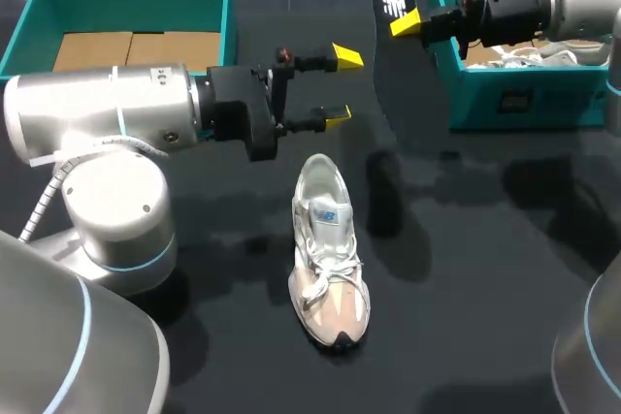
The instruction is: Take the shoe out of the shoebox, open the shoe tongue, remove and reinsert the insole, then place the shoe into the shoebox
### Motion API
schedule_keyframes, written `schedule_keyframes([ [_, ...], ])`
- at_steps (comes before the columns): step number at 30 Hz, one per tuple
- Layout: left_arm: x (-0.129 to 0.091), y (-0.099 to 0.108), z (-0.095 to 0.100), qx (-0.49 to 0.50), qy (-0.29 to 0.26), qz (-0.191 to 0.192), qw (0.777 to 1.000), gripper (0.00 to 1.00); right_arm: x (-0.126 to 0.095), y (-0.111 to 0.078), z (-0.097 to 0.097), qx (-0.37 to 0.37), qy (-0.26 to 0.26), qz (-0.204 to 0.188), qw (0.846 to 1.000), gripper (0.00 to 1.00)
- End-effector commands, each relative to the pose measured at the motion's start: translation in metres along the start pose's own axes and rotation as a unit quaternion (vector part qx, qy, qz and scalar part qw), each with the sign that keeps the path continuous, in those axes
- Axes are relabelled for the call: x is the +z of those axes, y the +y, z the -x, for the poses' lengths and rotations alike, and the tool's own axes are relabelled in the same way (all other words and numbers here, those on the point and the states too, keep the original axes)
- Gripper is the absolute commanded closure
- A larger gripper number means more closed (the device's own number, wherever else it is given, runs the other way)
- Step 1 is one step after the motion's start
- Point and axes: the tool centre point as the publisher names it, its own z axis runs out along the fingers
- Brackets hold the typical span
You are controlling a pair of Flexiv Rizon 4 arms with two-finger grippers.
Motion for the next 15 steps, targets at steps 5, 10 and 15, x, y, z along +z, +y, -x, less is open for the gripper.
schedule_keyframes([
  [5, 0.02, 0.005, -0.002, 0.003, 0.01, -0.015, 1.0, 0.0, 0.01, 0.004, 0.007, 0.054, -0.013, -0.004, 0.998, 1.0],
  [10, 0.035, 0.017, -0.003, 0.006, 0.015, -0.03, 0.999, 0.0, 0.02, 0.001, 0.014, 0.082, -0.013, -0.007, 0.997, 1.0],
  [15, 0.044, 0.025, -0.004, 0.006, 0.02, -0.032, 0.999, 0.03, 0.025, -0.003, 0.016, 0.09, -0.011, -0.008, 0.996, 1.0],
])
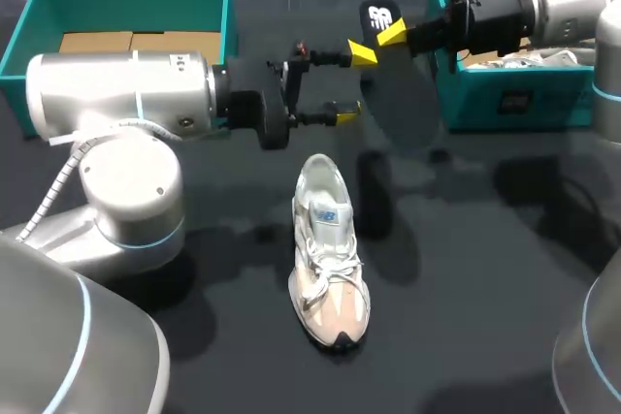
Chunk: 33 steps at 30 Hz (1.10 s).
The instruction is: Take the shoe out of the shoebox, open the shoe tongue, remove and reinsert the insole, then place the shoe into the shoebox
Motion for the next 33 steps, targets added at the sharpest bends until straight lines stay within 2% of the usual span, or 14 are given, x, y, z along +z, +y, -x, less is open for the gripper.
schedule_keyframes([
  [1, 0.02, 0.013, 0.002, -0.003, 0.007, -0.006, 1.0, 0.04, 0.006, -0.001, 0.003, 0.0, 0.003, 0.001, 1.0, 1.0],
  [3, 0.022, 0.014, 0.0, -0.005, 0.009, -0.008, 1.0, 0.07, 0.008, -0.001, 0.004, 0.0, 0.006, 0.002, 1.0, 1.0],
  [5, 0.024, 0.014, -0.002, -0.005, 0.01, -0.008, 1.0, 0.16, 0.009, 0.0, 0.005, 0.001, 0.009, 0.004, 1.0, 1.0],
  [7, 0.025, 0.013, -0.003, -0.006, 0.011, -0.01, 1.0, 0.18, 0.01, 0.001, 0.005, 0.001, 0.009, 0.005, 1.0, 1.0],
  [9, 0.025, 0.013, -0.004, -0.006, 0.012, -0.011, 1.0, 0.31, 0.01, 0.001, 0.005, 0.001, 0.01, 0.006, 1.0, 1.0],
  [14, 0.025, 0.013, -0.007, -0.005, 0.012, -0.012, 1.0, 0.51, 0.008, 0.003, 0.007, 0.004, 0.012, 0.007, 1.0, 1.0],
  [23, 0.022, 0.012, -0.009, -0.002, 0.011, -0.012, 1.0, 0.55, 0.006, 0.004, 0.009, 0.007, 0.016, 0.013, 1.0, 1.0],
  [27, 0.023, 0.011, -0.009, -0.001, 0.01, -0.013, 1.0, 0.61, 0.006, 0.004, 0.009, 0.007, 0.018, 0.013, 1.0, 1.0],
  [28, 0.024, 0.012, -0.009, -0.001, 0.011, -0.013, 1.0, 0.73, 0.006, 0.004, 0.009, 0.007, 0.018, 0.013, 1.0, 1.0],
  [29, 0.025, 0.012, -0.009, -0.001, 0.011, -0.012, 1.0, 1.0, 0.006, 0.004, 0.009, 0.007, 0.018, 0.013, 1.0, 1.0],
  [33, 0.026, 0.011, -0.009, 0.001, 0.011, -0.013, 1.0, 1.0, 0.007, 0.004, 0.011, 0.007, 0.02, 0.013, 1.0, 1.0],
])
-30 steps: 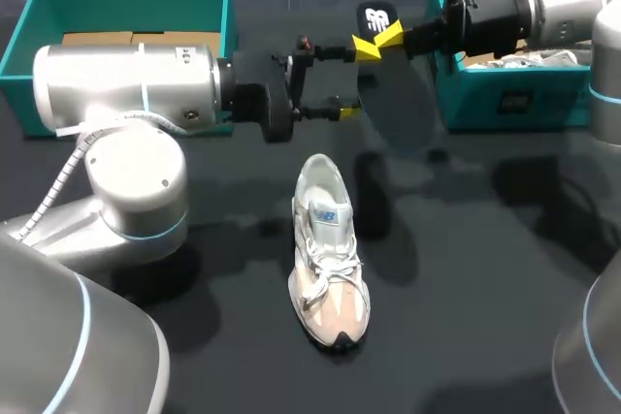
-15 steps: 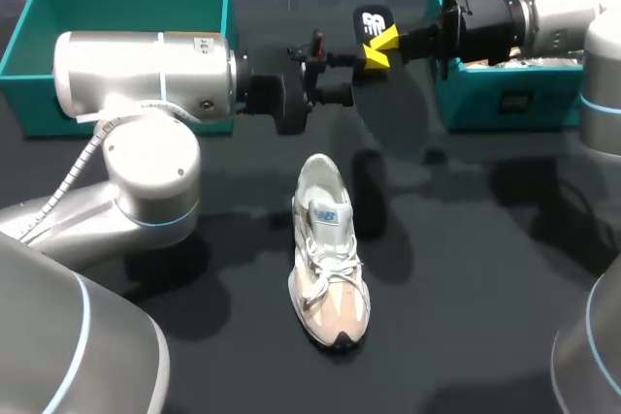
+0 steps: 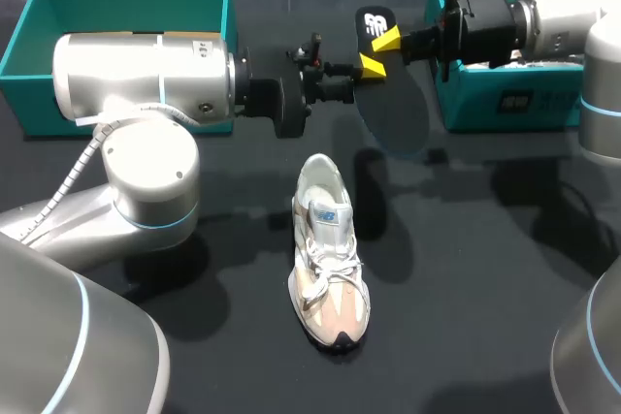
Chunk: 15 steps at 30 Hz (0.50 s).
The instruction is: Take the shoe out of the shoebox, open the shoe tongue, remove and reinsert the insole, then place the shoe into the shoebox
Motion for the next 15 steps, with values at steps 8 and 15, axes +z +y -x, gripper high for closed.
schedule_keyframes([
  [8, 0.004, -0.003, 0.0, 0.004, -0.003, 0.001, 1.0, 1.0, 0.001, -0.005, 0.002, 0.003, 0.004, 0.007, 1.0, 1.0],
  [15, -0.019, -0.005, 0.001, -0.005, -0.002, 0.005, 1.0, 1.0, -0.009, -0.01, 0.0, -0.003, 0.004, 0.011, 1.0, 0.0],
])
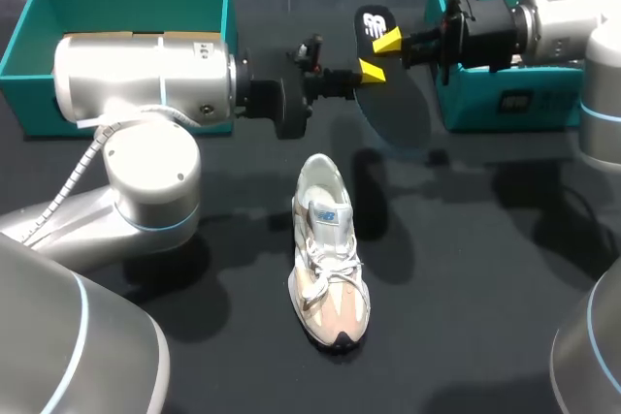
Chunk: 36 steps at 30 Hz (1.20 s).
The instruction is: Take the shoe out of the shoebox, open the shoe tongue, remove and reinsert the insole, then place the shoe into the shoebox
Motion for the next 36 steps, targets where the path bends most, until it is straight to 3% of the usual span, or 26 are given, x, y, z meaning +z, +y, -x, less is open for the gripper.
schedule_keyframes([
  [1, -0.022, -0.006, 0.001, -0.004, 0.001, 0.002, 1.0, 1.0, -0.01, -0.009, -0.002, -0.002, -0.004, 0.005, 1.0, 0.0],
  [7, -0.049, -0.011, 0.003, -0.039, 0.0, 0.002, 0.999, 1.0, -0.027, -0.018, -0.006, -0.025, -0.006, 0.011, 1.0, 0.0],
  [12, -0.071, -0.014, 0.006, -0.151, 0.002, -0.024, 0.988, 1.0, -0.033, -0.022, -0.006, -0.035, 0.003, 0.019, 0.999, 0.0],
  [15, -0.083, -0.01, 0.005, -0.244, 0.03, -0.036, 0.969, 1.0, -0.033, -0.022, -0.006, -0.035, 0.003, 0.019, 0.999, 0.0],
  [29, -0.083, -0.01, 0.005, -0.244, 0.03, -0.036, 0.969, 1.0, -0.033, -0.022, -0.006, -0.035, 0.003, 0.019, 0.999, 0.0],
  [33, -0.092, 0.0, 0.016, -0.414, 0.043, -0.057, 0.907, 1.0, -0.033, -0.022, -0.006, -0.035, 0.003, 0.019, 0.999, 0.0],
  [36, -0.101, 0.003, 0.02, -0.557, 0.071, -0.078, 0.824, 1.0, -0.033, -0.022, -0.006, -0.035, 0.003, 0.019, 0.999, 0.0],
])
